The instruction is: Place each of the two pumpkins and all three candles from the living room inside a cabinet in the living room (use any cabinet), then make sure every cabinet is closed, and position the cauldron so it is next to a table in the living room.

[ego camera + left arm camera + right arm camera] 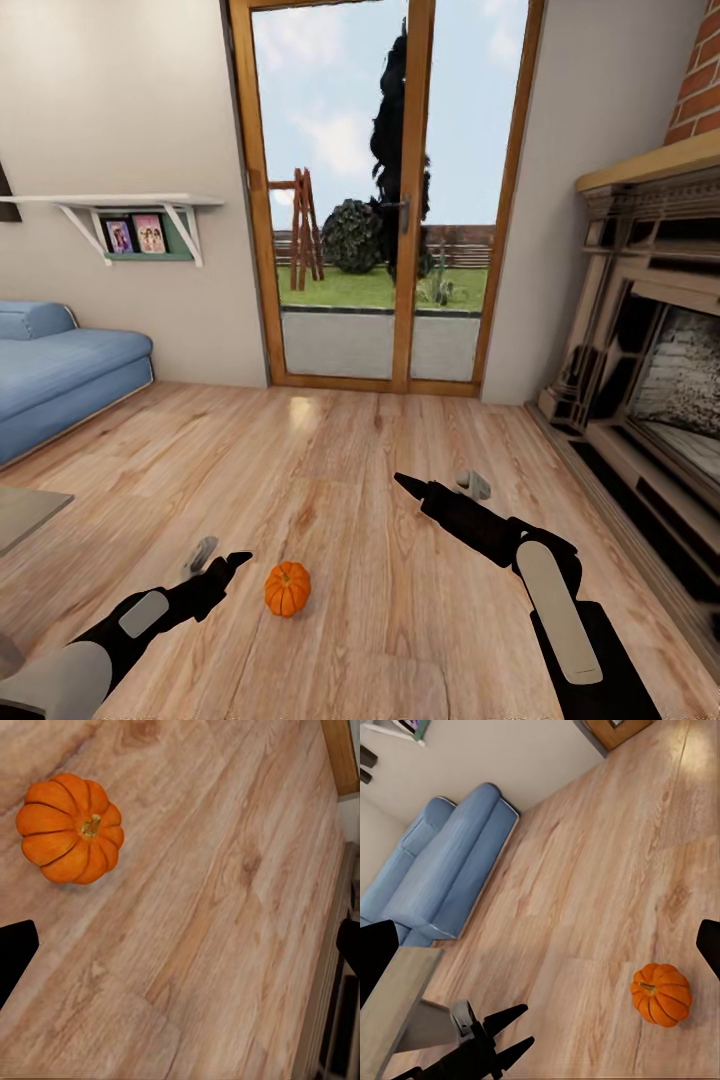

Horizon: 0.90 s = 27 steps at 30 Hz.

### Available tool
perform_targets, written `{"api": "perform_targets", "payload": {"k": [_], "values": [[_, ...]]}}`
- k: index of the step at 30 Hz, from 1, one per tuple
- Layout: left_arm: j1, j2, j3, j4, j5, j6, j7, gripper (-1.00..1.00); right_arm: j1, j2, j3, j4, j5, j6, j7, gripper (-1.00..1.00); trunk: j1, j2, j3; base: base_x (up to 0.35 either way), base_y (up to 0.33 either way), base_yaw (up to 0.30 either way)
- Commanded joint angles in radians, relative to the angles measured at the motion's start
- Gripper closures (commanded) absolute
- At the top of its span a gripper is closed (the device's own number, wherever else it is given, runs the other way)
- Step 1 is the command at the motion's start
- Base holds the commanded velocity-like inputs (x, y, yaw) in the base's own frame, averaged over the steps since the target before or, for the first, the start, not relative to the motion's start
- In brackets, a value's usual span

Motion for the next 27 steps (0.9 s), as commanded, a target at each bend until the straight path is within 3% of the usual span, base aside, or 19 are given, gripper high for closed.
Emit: {"api": "perform_targets", "payload": {"k": [1,9,13,19,27], "values": [[0.000,0.003,-0.008,0.000,0.011,0.003,-0.002,-1.00,-0.001,0.000,-0.001,-0.001,-0.002,0.004,-0.001,-1.00,0.000,-0.001,-0.005,0.000,0.000,0.000],[0.000,0.008,-0.007,0.001,0.014,0.003,0.001,-1.00,-0.001,0.000,-0.001,-0.001,-0.002,0.004,-0.001,-1.00,0.004,-0.003,-0.036,0.000,0.000,0.000],[0.000,0.028,-0.007,0.001,0.022,0.004,0.003,-1.00,-0.001,0.000,-0.001,-0.001,-0.002,0.004,-0.001,-1.00,0.006,-0.004,-0.051,0.000,0.000,0.000],[0.000,0.053,-0.008,0.001,0.131,0.013,0.001,-1.00,-0.001,0.000,-0.002,-0.001,-0.002,0.004,-0.001,-1.00,0.008,-0.005,-0.075,0.000,0.000,0.000],[0.006,0.067,-0.009,0.008,0.156,0.002,0.002,-1.00,-0.001,0.000,-0.001,-0.002,-0.003,0.004,-0.001,-1.00,0.012,-0.007,-0.106,0.000,0.000,0.000]]}}
